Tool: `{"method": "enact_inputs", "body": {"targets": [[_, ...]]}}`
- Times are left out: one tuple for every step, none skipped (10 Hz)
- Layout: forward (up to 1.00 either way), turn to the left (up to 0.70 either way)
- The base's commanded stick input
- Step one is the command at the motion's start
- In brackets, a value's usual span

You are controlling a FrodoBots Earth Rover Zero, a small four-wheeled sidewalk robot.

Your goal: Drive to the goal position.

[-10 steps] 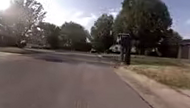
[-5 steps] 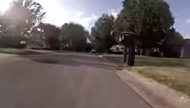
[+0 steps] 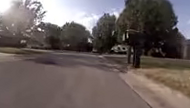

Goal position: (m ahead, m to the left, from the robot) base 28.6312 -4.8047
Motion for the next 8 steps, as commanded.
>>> {"method": "enact_inputs", "body": {"targets": [[0.85, 0.00], [0.85, 0.00], [0.85, 0.00], [0.85, 0.00], [0.85, 0.00], [0.85, 0.00], [0.85, 0.00], [0.85, 0.00]]}}
